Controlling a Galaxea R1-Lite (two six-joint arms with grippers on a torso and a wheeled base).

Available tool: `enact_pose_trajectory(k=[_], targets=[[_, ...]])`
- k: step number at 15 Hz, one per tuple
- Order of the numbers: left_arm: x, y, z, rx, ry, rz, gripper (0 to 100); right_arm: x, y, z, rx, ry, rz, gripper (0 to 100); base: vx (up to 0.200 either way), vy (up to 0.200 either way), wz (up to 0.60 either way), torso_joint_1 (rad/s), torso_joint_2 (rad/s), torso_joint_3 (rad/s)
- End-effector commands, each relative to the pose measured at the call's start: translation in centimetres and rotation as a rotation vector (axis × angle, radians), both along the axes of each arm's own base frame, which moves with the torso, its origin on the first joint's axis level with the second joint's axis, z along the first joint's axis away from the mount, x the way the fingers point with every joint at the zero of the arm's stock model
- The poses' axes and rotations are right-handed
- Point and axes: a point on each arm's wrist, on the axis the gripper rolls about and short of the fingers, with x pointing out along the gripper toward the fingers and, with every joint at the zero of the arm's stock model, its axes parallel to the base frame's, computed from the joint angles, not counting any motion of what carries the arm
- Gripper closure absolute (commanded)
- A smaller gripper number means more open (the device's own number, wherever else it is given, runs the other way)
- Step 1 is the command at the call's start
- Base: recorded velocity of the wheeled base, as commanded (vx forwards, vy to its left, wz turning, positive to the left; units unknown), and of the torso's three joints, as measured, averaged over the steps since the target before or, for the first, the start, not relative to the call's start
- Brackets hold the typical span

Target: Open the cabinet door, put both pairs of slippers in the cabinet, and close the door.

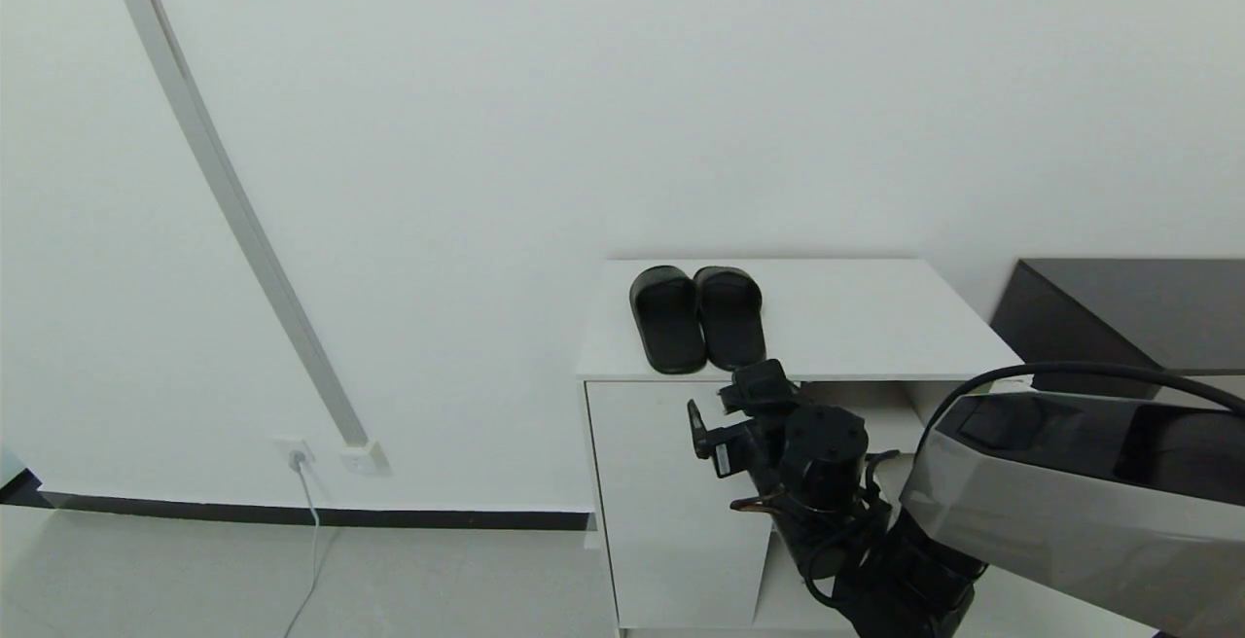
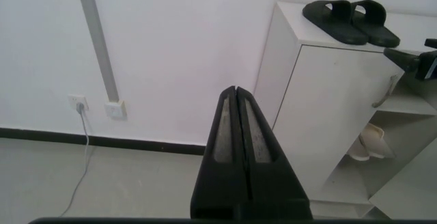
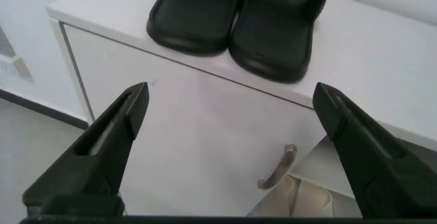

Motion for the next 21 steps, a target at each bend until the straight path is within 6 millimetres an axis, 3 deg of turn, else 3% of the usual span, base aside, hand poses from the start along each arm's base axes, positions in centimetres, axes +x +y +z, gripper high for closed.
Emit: enact_pose_trajectory(k=[1,2,4,6,8,9,10,18,21], targets=[[0.0,0.0,0.0,-0.002,0.001,0.001,100,0.0,0.0,-0.2,-0.013,0.001,0.004,0,0.000,0.000,0.00,0.032,-0.07,-0.036],[0.0,0.0,0.0,0.000,0.001,0.001,100,-0.1,-0.1,-0.3,-0.041,-0.009,0.006,0,0.000,0.000,0.00,0.000,0.00,0.000],[0.0,0.0,0.0,0.000,-0.001,0.001,100,1.1,1.0,2.1,-0.015,-0.050,0.014,0,0.000,0.000,0.00,0.000,0.00,0.000],[0.0,0.0,0.0,0.000,-0.001,0.001,100,2.3,1.8,3.8,0.021,0.021,0.010,0,0.000,0.000,0.00,0.000,0.00,0.000],[0.0,0.0,0.0,0.000,-0.001,0.001,100,3.5,2.9,8.1,0.081,0.091,0.007,0,0.000,0.000,0.00,0.000,0.00,0.000],[0.0,0.0,0.0,0.000,-0.001,0.001,100,3.5,2.9,9.0,0.082,0.091,0.001,0,0.000,0.000,0.00,0.000,0.00,0.000],[0.0,0.0,0.0,0.006,0.001,-0.002,100,3.6,2.8,11.2,0.088,0.105,-0.005,0,0.000,0.000,0.00,0.000,0.00,0.000],[0.0,0.0,0.0,0.006,0.001,-0.007,100,4.4,1.8,10.6,0.101,0.204,-0.052,0,0.000,0.000,0.00,0.000,0.00,0.000],[0.0,0.0,0.0,0.007,0.003,-0.017,100,4.5,1.9,10.2,0.096,0.209,-0.054,0,0.200,0.000,0.00,-0.007,-0.01,0.004]])
